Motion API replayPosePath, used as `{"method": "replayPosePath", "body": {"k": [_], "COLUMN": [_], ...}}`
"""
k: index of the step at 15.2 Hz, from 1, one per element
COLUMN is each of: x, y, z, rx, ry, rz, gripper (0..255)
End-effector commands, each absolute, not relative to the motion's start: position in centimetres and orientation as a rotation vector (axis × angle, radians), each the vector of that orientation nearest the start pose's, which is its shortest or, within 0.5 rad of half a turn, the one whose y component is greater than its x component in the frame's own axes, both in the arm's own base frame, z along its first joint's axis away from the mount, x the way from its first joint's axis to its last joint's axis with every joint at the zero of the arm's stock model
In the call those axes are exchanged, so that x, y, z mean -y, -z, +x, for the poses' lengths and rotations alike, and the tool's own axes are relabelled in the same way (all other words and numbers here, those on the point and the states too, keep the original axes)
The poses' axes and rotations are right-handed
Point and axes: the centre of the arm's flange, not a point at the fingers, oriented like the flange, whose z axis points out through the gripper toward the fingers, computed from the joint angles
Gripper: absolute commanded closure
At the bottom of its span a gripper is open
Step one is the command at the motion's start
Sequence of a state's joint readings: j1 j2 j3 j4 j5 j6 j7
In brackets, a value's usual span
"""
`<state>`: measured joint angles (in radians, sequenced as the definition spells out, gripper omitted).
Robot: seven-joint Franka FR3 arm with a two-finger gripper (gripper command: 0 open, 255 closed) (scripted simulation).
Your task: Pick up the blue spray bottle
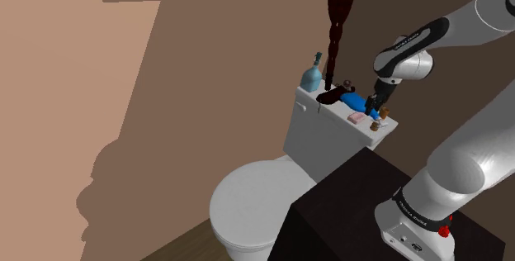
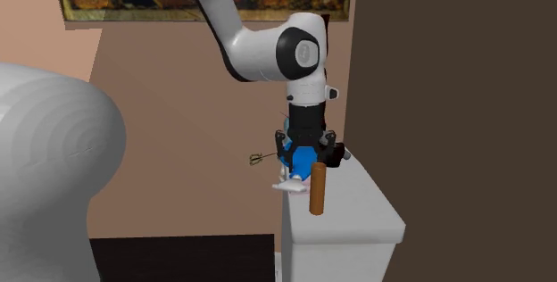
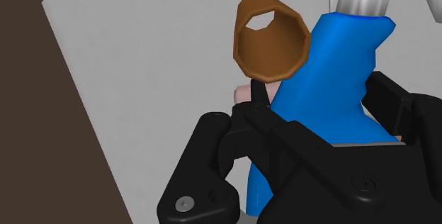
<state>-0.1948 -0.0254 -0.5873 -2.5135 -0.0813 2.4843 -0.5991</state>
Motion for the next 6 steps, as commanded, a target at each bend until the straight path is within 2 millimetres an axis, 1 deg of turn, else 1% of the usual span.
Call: {"method": "replayPosePath", "body": {"k": [1,4,6], "x": [32.4,32.4,32.4], "y": [-29.8,-31.4,-31.5], "z": [32.7,32.7,32.7], "rx": [-0.187,-0.187,-0.187], "ry": [-0.046,-0.046,-0.046], "rz": [-3.158,-3.158,-3.158], "gripper": [255,255,255]}}
